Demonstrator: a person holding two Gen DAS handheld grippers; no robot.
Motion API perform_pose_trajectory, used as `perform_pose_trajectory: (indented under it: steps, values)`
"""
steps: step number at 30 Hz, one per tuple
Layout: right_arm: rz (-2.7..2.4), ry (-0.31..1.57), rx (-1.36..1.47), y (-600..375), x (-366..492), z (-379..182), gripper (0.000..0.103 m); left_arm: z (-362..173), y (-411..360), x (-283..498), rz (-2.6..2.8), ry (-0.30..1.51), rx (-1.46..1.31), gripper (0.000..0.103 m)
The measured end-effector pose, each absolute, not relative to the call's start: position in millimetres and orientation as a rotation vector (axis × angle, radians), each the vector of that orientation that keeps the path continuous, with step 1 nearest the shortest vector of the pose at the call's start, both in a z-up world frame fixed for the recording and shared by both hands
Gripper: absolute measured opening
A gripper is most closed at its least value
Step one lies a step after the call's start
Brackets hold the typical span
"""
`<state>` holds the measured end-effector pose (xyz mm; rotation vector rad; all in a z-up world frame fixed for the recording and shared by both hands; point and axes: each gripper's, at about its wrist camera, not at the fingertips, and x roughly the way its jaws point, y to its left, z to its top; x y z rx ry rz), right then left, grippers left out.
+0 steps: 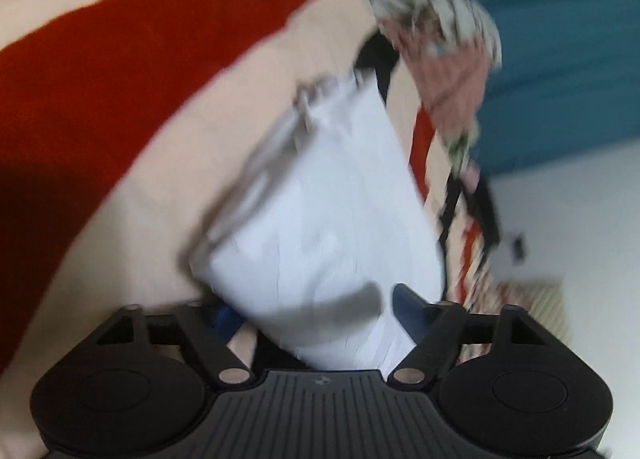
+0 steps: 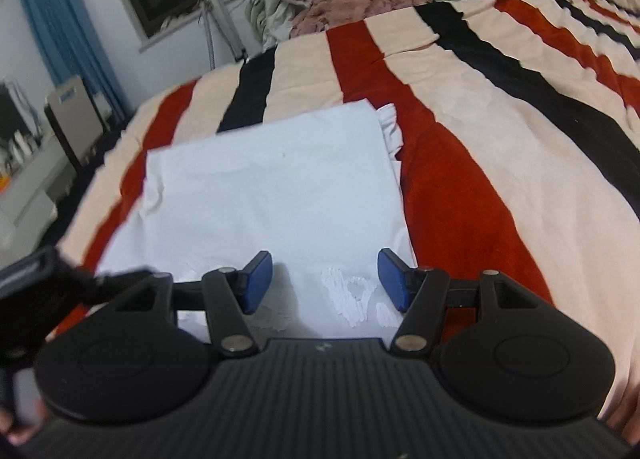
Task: Fold clothes
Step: 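Grasp the folded shirt end with the left gripper while the right gripper grasps beside it, then lift and fold the held end over the bundle with both grippers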
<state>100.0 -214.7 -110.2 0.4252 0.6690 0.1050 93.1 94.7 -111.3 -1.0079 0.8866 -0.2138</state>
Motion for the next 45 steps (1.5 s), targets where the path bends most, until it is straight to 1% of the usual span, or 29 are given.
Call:
perform_pose_trajectory:
  steps: [1, 2, 3, 4, 5, 7, 8, 11, 13, 14, 15, 16, 19, 21, 24, 33, 36, 40, 43, 45]
  values:
    - [0.136, 0.651, 0.494, -219.5, 95.2, -107.5, 0.069, -113.0, 97.0, 92.1, -0.206, 0.883, -1.017, 0.055]
    - [0.167, 0.631, 0.562, -224.4, 90.4, -104.8, 0.080, -114.8, 99.2, 91.1, -0.198, 0.879, -1.026, 0.043]
    - [0.227, 0.597, 0.684, -232.1, 84.4, -105.8, 0.093, -116.5, 101.4, 90.0, -0.190, 0.876, -1.034, 0.039]
    - [0.293, 0.573, 0.828, -239.6, 79.7, -110.6, 0.098, -118.2, 103.7, 89.0, -0.182, 0.872, -1.043, 0.034]
    - [0.327, 0.592, 0.914, -241.5, 80.5, -118.6, 0.096, -116.8, 104.5, 87.4, -0.188, 0.858, -1.048, 0.027]
    - [0.386, 0.645, 1.067, -243.6, 83.5, -135.2, 0.096, -113.7, 106.2, 84.2, -0.202, 0.830, -1.060, 0.021]
    - [0.415, 0.670, 1.144, -244.7, 85.0, -143.5, 0.096, -112.2, 107.0, 82.6, -0.210, 0.816, -1.065, 0.019]
    - [0.361, 0.778, 1.212, -240.0, 93.2, -168.8, 0.095, -107.8, 105.6, 81.9, -0.232, 0.768, -1.084, 0.016]
    - [0.305, 0.774, 1.249, -244.7, 95.8, -179.2, 0.091, -106.9, 105.4, 78.3, -0.240, 0.748, -1.092, 0.016]
    - [0.272, 0.762, 1.259, -247.9, 96.4, -181.4, 0.074, -106.8, 105.0, 77.3, -0.243, 0.744, -1.092, 0.016]
    - [0.199, 0.748, 1.233, -252.3, 95.8, -180.6, 0.052, -106.7, 104.7, 76.3, -0.246, 0.739, -1.093, 0.016]
    - [0.144, 0.736, 1.211, -257.0, 95.9, -181.0, 0.046, -106.5, 104.3, 75.3, -0.249, 0.735, -1.093, 0.016]
    - [0.099, 0.723, 1.298, -269.5, 96.1, -195.2, 0.033, -105.7, 102.4, 72.0, -0.252, 0.729, -1.085, 0.015]
    - [0.092, 0.707, 1.268, -267.5, 92.7, -190.4, 0.020, -104.1, 101.8, 68.6, -0.254, 0.725, -1.081, 0.015]
    - [0.100, 0.659, 1.193, -263.2, 82.8, -175.0, 0.016, -100.6, 102.5, 61.4, -0.260, 0.714, -1.084, 0.015]
    - [0.128, 0.528, 1.089, -265.4, 34.9, -138.3, 0.015, -78.1, 102.3, 25.6, -0.335, 0.682, -1.089, 0.015]
    - [0.127, 0.471, 1.024, -266.1, 14.8, -112.3, 0.015, -64.8, 97.5, 23.1, -0.387, 0.675, -1.089, 0.015]
    - [0.128, 0.393, 0.993, -280.1, -10.4, -77.1, 0.015, -37.2, 81.4, 10.7, -0.466, 0.674, -1.087, 0.015]
    - [0.122, 0.371, 0.994, -304.9, -14.0, -48.6, 0.015, -8.1, 53.0, 14.8, -0.506, 0.716, -1.020, 0.015]
    - [0.117, 0.367, 1.008, -326.2, -12.8, -29.2, 0.015, 10.0, 29.8, 28.4, -0.516, 0.776, -0.991, 0.016]
